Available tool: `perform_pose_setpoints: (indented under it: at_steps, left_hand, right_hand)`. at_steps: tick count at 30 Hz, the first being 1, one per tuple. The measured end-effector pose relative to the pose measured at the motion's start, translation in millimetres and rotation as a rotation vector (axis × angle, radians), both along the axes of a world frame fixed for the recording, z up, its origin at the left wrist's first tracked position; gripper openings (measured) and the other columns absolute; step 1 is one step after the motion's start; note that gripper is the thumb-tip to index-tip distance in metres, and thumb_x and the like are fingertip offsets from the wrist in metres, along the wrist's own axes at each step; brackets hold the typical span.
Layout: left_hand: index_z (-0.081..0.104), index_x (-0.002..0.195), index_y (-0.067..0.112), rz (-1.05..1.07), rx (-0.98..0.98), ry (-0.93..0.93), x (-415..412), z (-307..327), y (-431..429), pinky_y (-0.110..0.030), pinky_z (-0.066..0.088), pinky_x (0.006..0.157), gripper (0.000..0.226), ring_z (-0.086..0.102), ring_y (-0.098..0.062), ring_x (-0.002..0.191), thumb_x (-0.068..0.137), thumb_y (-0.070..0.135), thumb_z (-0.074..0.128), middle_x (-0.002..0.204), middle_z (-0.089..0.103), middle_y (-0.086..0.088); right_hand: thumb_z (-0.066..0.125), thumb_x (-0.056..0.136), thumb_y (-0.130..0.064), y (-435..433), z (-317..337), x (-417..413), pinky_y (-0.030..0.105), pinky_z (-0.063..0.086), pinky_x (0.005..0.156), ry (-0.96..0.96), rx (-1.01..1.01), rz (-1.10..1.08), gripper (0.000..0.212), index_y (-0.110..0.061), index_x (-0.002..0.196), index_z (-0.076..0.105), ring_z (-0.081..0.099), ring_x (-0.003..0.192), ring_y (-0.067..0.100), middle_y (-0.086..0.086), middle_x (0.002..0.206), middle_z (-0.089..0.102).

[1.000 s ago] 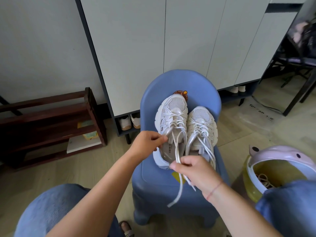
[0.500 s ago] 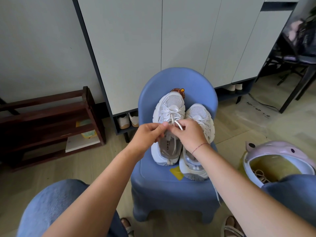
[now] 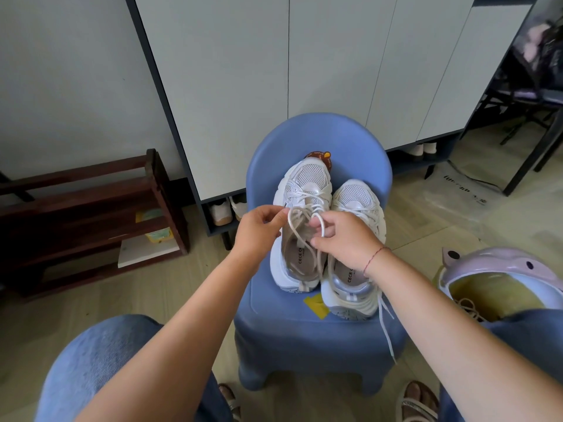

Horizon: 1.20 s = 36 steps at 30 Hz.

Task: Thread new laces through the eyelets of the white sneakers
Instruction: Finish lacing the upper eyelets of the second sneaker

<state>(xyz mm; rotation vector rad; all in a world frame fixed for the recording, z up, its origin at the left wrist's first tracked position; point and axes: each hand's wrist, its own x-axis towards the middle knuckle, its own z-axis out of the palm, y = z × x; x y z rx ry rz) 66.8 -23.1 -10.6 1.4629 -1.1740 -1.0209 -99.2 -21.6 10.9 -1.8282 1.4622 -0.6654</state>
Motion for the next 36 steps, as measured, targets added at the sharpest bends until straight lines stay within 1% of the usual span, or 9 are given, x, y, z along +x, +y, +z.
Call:
perform_pose_setpoints:
  at_steps: [5, 11, 14, 17, 20, 25, 29, 31, 36]
  left_hand:
    - [0.071, 0.092, 0.020, 0.002, -0.024, -0.073, -3, 0, -10, -0.026, 0.049, 0.073, 0.019, 0.054, -0.005, 0.063, 0.092, 0.036, 0.061, 0.071, 0.061, 0.007]
    - [0.072, 0.085, 0.023, 0.013, -0.043, -0.094, -6, 3, -21, -0.019, 0.047, 0.065, 0.013, 0.056, -0.005, 0.067, 0.093, 0.024, 0.061, 0.074, 0.068, 0.007]
    - [0.071, 0.080, 0.025, -0.047, -0.061, -0.142, -8, 5, -29, -0.024, 0.051, 0.073, 0.008, 0.059, -0.008, 0.070, 0.087, 0.021, 0.070, 0.075, 0.069, 0.008]
    - [0.071, 0.081, 0.024, -0.059, -0.070, -0.198, -10, 6, -40, -0.020, 0.050, 0.069, 0.006, 0.057, -0.009, 0.067, 0.086, 0.020, 0.071, 0.073, 0.068, 0.009]
    - [0.074, 0.087, 0.018, -0.102, -0.078, -0.312, -8, 10, -52, -0.015, 0.045, 0.064, 0.003, 0.055, -0.008, 0.063, 0.084, 0.019, 0.072, 0.071, 0.066, 0.010]
    - [0.076, 0.085, 0.017, -0.288, -0.083, -0.543, -7, 23, -62, -0.005, 0.036, 0.053, 0.006, 0.050, 0.005, 0.050, 0.080, 0.020, 0.076, 0.064, 0.061, 0.009]
    - [0.076, 0.087, 0.018, -0.359, -0.093, -0.708, -10, 28, -68, -0.011, 0.039, 0.055, 0.011, 0.051, -0.002, 0.054, 0.079, 0.025, 0.077, 0.069, 0.063, 0.005]
    - [0.074, 0.088, 0.017, -0.337, -0.095, -0.795, -17, 25, -69, -0.022, 0.044, 0.065, 0.012, 0.053, -0.007, 0.064, 0.081, 0.026, 0.075, 0.072, 0.062, 0.008]
    - [0.066, 0.085, 0.020, -0.257, -0.137, -0.938, -20, 22, -66, -0.025, 0.041, 0.059, 0.008, 0.056, -0.011, 0.073, 0.089, 0.022, 0.060, 0.071, 0.057, 0.012]
  right_hand:
    - [0.061, 0.082, -0.004, -15, 1, -10, 0.024, 0.048, 0.085, -0.074, -0.102, -0.114, 0.022, -0.019, 0.097, 0.066, 0.063, 0.089, 0.012, 0.000, 0.099, 0.067]
    - [0.066, 0.086, -0.021, -32, 9, -22, 0.024, 0.047, 0.081, -0.064, -0.158, -0.097, 0.008, -0.016, 0.089, 0.072, 0.062, 0.086, 0.012, -0.003, 0.091, 0.070]
    - [0.064, 0.088, -0.020, -47, 5, -27, 0.033, 0.050, 0.087, -0.013, -0.197, -0.104, 0.010, -0.016, 0.087, 0.073, 0.064, 0.088, 0.016, -0.001, 0.090, 0.071]
    - [0.067, 0.085, -0.021, -62, -1, -26, 0.037, 0.052, 0.086, 0.034, -0.192, -0.073, 0.008, -0.025, 0.079, 0.071, 0.064, 0.085, 0.013, -0.010, 0.083, 0.068]
    - [0.070, 0.082, -0.015, -74, -1, -24, 0.032, 0.052, 0.087, 0.025, -0.174, -0.015, 0.013, -0.026, 0.075, 0.070, 0.063, 0.080, 0.008, -0.018, 0.079, 0.066]
    - [0.076, 0.077, -0.016, -83, 0, -23, 0.019, 0.047, 0.073, 0.061, -0.161, 0.078, 0.009, -0.023, 0.080, 0.071, 0.057, 0.067, 0.001, -0.005, 0.082, 0.070]
    - [0.076, 0.076, -0.017, -85, -7, -26, 0.011, 0.040, 0.063, 0.064, -0.152, 0.083, 0.006, -0.020, 0.079, 0.071, 0.054, 0.064, -0.002, -0.014, 0.072, 0.063]
    - [0.073, 0.079, -0.018, -84, -9, -24, 0.012, 0.040, 0.062, 0.104, -0.159, 0.071, 0.003, -0.017, 0.079, 0.071, 0.054, 0.065, 0.001, -0.014, 0.069, 0.060]
    - [0.065, 0.083, -0.016, -79, -6, -27, 0.019, 0.045, 0.064, 0.141, -0.169, 0.076, 0.008, -0.018, 0.076, 0.067, 0.055, 0.066, 0.003, -0.011, 0.069, 0.061]
